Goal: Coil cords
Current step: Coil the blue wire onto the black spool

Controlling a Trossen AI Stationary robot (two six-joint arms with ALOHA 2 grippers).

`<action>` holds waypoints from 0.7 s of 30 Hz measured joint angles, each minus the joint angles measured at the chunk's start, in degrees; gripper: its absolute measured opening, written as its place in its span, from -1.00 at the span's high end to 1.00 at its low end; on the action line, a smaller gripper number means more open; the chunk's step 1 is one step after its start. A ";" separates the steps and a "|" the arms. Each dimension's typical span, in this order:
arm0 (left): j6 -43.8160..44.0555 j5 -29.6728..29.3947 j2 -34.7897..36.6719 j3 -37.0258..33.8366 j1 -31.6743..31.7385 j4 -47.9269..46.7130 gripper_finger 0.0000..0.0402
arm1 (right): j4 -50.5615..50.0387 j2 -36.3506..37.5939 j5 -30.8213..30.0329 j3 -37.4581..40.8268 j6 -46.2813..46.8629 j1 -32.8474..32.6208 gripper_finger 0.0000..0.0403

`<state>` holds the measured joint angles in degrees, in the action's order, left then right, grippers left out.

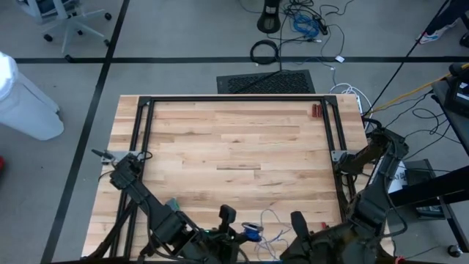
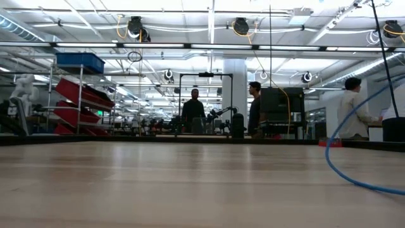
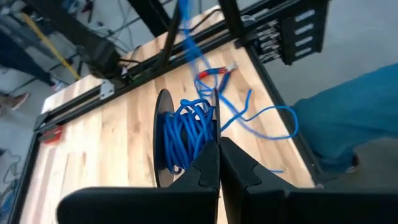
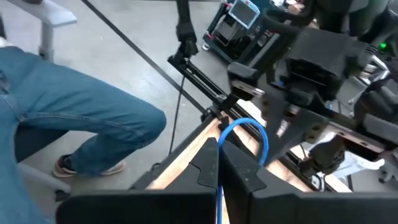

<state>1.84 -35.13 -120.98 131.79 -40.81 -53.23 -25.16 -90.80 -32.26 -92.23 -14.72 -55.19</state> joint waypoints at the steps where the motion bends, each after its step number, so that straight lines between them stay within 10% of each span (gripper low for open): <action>1: -0.82 0.91 -0.06 0.00 0.23 0.15 1.00 | 0.02 0.00 0.94 0.00 -0.18 0.59 1.00; 21: -13.81 15.58 -2.41 0.00 2.92 10.18 1.00 | -2.78 -1.40 6.97 0.04 -2.27 7.21 1.00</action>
<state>-11.97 -19.55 -123.39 131.79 -37.89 -43.05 -27.95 -92.20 -25.29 -92.18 -16.99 -47.98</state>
